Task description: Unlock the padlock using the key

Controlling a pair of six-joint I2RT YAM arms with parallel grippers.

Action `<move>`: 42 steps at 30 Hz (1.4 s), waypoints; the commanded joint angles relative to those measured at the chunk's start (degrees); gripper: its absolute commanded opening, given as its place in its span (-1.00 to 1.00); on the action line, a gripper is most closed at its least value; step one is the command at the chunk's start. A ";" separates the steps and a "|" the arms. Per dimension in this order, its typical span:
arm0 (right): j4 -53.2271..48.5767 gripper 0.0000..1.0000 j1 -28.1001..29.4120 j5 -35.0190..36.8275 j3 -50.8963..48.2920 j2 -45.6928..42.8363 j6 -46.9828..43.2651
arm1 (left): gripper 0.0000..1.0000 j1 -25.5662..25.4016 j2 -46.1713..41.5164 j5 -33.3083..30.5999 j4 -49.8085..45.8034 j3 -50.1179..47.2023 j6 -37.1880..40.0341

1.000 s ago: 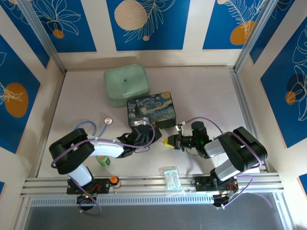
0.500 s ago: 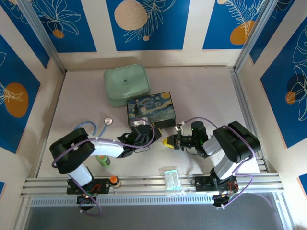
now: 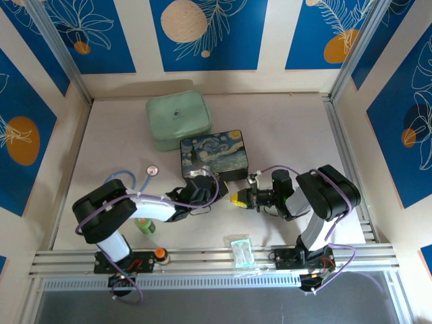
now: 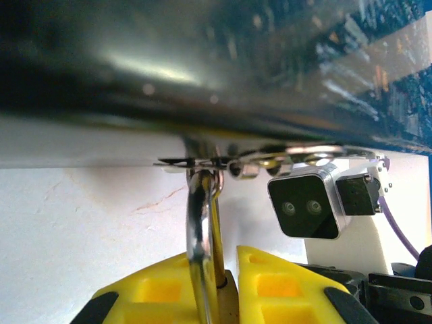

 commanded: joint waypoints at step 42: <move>17.15 -1.00 -5.98 3.90 0.72 4.22 7.62 | -1.00 -4.98 4.93 11.39 2.81 6.81 1.10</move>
